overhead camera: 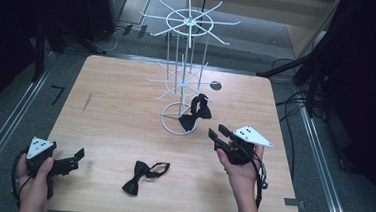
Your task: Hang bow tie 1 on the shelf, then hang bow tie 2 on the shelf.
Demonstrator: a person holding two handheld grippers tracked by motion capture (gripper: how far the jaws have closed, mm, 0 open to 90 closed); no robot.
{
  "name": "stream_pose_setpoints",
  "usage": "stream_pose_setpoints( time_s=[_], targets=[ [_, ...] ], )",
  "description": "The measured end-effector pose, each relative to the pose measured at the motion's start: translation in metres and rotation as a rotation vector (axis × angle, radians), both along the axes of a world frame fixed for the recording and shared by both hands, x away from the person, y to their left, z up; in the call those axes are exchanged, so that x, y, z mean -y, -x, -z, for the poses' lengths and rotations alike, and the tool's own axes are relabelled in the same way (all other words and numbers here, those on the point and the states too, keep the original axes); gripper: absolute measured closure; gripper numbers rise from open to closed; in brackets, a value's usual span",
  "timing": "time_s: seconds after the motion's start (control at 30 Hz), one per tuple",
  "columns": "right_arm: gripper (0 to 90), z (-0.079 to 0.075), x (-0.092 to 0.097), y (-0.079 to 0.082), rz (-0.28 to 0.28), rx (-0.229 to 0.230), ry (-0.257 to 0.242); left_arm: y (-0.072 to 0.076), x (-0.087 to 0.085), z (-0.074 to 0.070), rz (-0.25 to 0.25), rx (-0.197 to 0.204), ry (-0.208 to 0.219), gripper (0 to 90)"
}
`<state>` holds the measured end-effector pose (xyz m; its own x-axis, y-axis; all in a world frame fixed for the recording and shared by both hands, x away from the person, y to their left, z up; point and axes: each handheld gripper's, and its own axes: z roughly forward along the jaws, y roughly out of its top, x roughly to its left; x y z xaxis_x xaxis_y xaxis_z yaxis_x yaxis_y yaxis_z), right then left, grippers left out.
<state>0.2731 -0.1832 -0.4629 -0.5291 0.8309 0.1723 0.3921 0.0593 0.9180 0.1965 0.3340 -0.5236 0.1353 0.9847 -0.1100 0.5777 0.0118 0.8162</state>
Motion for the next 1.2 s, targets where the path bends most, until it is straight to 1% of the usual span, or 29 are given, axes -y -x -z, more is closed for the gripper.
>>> stream_pose_setpoints(
  time_s=[0.07, 0.1, 0.13, 0.17, 0.2, 0.23, 0.4, 0.47, 0.6, 0.67, 0.73, 0.83, 0.97, 1.03, 1.07, 1.1, 1.13, 1.2],
  targets=[
    [55.8, 0.004, 0.002, 0.002, 0.004, -0.023, 0.005, 0.0, 0.001, 0.0, 0.0, 0.0, -0.005, 0.0],
    [55.8, 0.004, 0.002, 0.002, 0.004, -0.023, 0.005, 0.0, 0.001, 0.0, 0.0, 0.0, -0.005, 0.0],
    [55.0, 0.007, 0.004, 0.005, 0.002, -0.037, 0.0, 0.0, 0.002, 0.0, -0.002, -0.001, -0.003, 0.0],
    [55.0, 0.007, 0.004, 0.005, 0.002, -0.037, 0.0, 0.0, 0.002, 0.0, -0.002, -0.001, -0.003, 0.0],
    [54.7, 0.008, 0.004, 0.007, 0.0, -0.047, -0.001, 0.0, 0.002, 0.0, -0.003, 0.0, -0.004, 0.0],
    [53.7, 0.011, 0.006, 0.011, -0.009, -0.052, 0.011, 0.0, 0.002, 0.0, -0.005, 0.0, -0.007, 0.0],
    [52.6, 0.011, 0.006, 0.015, -0.019, -0.067, 0.011, 0.001, 0.002, 0.0, -0.007, -0.005, -0.006, 0.0],
    [52.4, 0.011, 0.006, 0.015, -0.021, -0.064, 0.011, 0.001, 0.002, 0.0, -0.01, -0.005, -0.004, 0.0],
    [51.1, 0.011, -0.003, 0.017, -0.045, -0.071, 0.021, 0.0, 0.002, 0.0, -0.007, -0.004, -0.003, 0.0],
    [50.9, 0.011, -0.005, 0.017, -0.049, -0.075, 0.023, 0.0, 0.002, 0.0, -0.006, -0.005, -0.003, 0.0],
    [50.1, 0.013, -0.011, 0.017, -0.057, -0.085, 0.032, 0.0, 0.002, 0.0, -0.006, -0.006, -0.003, 0.0],
    [50.0, 0.014, -0.014, 0.018, -0.06, -0.09, 0.036, 0.0, 0.001, 0.0, -0.004, -0.006, -0.007, 0.0],
    [49.5, 0.019, -0.027, 0.018, -0.091, -0.11, 0.051, 0.0, 0.002, 0.0, -0.002, -0.003, -0.012, 0.0],
    [49.3, 0.021, -0.03, 0.019, -0.101, -0.113, 0.059, 0.0, 0.002, 0.0, -0.003, -0.002, -0.01, 0.0],
    [49.1, 0.023, -0.036, 0.02, -0.114, -0.118, 0.071, -0.001, 0.003, 0.0, 0.001, -0.004, -0.01, 0.0],
    [49.1, 0.023, -0.036, 0.02, -0.114, -0.118, 0.071, -0.001, 0.003, 0.0, 0.001, -0.004, -0.01, 0.0],
    [48.8, 0.024, -0.041, 0.021, -0.126, -0.118, 0.077, 0.0, 0.003, 0.0, 0.002, -0.002, -0.01, 0.0],
    [48.5, 0.025, -0.044, 0.021, -0.129, -0.125, 0.082, 0.0, 0.003, 0.0, 0.001, -0.003, -0.009, 0.0]
  ],
)
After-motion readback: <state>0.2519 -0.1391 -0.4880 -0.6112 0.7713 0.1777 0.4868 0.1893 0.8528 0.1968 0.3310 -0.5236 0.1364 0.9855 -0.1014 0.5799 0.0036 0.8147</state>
